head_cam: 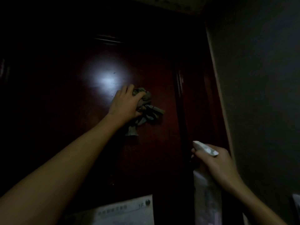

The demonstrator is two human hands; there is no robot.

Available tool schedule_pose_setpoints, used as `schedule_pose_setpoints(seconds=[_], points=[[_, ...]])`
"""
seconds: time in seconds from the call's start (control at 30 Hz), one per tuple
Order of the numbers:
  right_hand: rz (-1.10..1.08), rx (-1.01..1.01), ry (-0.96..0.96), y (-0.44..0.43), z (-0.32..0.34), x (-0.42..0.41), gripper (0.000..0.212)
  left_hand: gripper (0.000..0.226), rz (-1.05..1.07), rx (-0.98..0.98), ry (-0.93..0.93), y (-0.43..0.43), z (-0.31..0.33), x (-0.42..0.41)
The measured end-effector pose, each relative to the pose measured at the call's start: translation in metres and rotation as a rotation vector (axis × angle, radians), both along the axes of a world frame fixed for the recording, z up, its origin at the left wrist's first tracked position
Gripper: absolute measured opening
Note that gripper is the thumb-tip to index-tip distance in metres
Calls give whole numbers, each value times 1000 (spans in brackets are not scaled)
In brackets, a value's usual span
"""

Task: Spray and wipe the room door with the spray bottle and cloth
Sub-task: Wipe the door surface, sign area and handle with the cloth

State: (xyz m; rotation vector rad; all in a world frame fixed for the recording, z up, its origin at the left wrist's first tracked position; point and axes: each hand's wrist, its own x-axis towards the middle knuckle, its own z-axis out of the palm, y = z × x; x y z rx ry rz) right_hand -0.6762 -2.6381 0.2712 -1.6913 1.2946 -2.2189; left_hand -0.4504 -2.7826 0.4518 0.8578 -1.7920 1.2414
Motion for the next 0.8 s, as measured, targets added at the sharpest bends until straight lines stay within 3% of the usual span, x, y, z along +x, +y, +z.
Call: schedule_pose_setpoints(seconds=[0.2,0.3,0.53,0.67,0.8], points=[[103,19,44,-34,12,48,14,81,56,72,242,10,-25,106],[214,5,60,-45,24,88,24,79,96,96,360,15,-30,159],[452,17,-33,-73,36,159,14,81,105,100,597,19,-40,250],[495,25,-30,-80,36,176,17,80,78,101,692,16,-29,271],[433,-15,17,-77,37,179,24,77,142,-3,644,11,-19,258]])
